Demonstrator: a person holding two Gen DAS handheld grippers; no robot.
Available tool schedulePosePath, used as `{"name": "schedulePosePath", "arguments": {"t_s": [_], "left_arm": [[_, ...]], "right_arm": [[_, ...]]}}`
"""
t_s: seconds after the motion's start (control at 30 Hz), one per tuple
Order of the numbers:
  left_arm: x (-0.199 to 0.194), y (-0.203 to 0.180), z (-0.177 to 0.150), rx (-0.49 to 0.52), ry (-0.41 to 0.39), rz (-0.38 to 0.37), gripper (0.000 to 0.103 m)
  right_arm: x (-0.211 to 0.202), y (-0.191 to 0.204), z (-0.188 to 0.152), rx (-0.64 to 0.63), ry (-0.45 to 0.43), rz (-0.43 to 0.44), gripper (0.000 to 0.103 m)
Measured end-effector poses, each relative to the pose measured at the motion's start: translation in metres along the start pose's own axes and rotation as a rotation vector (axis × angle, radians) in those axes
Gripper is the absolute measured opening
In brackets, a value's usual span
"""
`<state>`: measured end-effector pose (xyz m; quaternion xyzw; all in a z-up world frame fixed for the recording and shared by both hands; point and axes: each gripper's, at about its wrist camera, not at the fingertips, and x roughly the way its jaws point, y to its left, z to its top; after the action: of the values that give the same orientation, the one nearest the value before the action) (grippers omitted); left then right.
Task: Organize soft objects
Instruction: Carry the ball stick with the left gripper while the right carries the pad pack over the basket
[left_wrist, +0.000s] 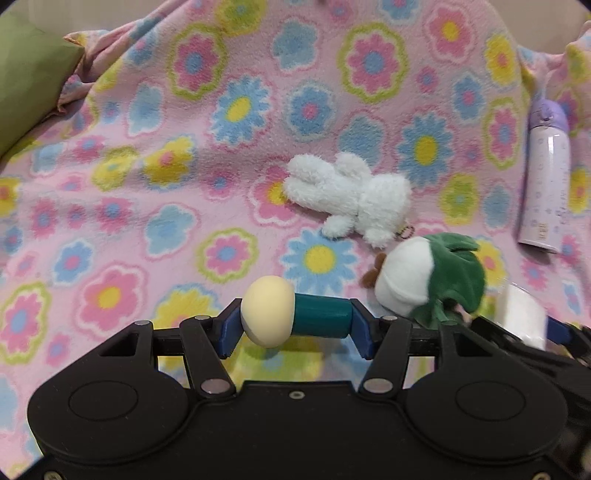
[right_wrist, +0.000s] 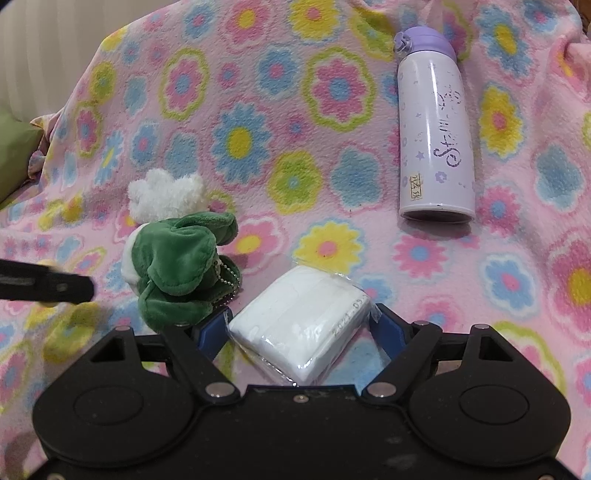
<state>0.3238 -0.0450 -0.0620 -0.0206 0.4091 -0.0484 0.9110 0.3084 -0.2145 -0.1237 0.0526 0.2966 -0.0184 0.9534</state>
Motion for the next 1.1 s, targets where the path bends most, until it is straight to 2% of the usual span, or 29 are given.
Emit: {"name": "schedulePosePath", "arguments": {"t_s": [0.3,0.47,0.7,0.9,1.1], "left_arm": [[-0.063,0.017,-0.027,0.010,-0.007,-0.036,0.056],[-0.083,0.018,-0.045,0.018,-0.014,-0.009,0.056],[-0.104,0.023,-0.057,0.005,-0.010,-0.029,0.056],[-0.120,0.030,-0.061,0.020,-0.007,-0.033,0.056],[-0.137,0.029,-0.067,0.054,0.020,-0.066,0.056]], "right_arm": [[0.000,0.000,0.000,0.003,0.000,0.000,0.081],[-0.001,-0.002,0.000,0.020,-0.002,0.004,0.080],[-0.008,0.003,0.005,-0.021,0.054,-0.044,0.076],[-0.066,0.004,0.013,-0.044,0.001,-0.026,0.076],[-0.149,0.016,0.011,-0.061,-0.052,0.074,0.076]]}}
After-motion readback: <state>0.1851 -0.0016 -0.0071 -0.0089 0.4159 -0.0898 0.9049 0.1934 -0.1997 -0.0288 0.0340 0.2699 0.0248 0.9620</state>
